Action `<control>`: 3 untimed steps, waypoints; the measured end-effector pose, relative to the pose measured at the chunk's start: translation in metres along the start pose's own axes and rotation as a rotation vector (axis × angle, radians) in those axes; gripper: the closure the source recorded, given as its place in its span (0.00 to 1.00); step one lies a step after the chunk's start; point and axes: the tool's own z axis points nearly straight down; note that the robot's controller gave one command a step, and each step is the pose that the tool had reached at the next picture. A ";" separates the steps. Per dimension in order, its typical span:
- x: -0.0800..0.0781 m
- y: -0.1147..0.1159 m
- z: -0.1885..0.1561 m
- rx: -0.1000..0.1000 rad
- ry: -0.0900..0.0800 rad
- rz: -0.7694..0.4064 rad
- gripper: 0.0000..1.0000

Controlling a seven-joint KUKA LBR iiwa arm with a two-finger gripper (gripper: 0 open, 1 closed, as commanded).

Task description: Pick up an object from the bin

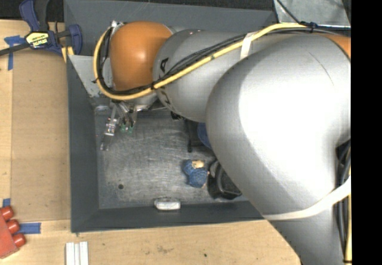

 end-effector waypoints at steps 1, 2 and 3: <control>-0.013 -0.075 -0.031 0.006 0.002 0.026 0.00; -0.024 -0.074 -0.029 0.002 0.000 0.112 0.00; -0.026 -0.090 -0.005 -0.001 0.016 0.150 0.00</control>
Offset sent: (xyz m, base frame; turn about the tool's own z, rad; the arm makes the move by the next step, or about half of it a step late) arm -0.0078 -0.0702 0.0284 0.0206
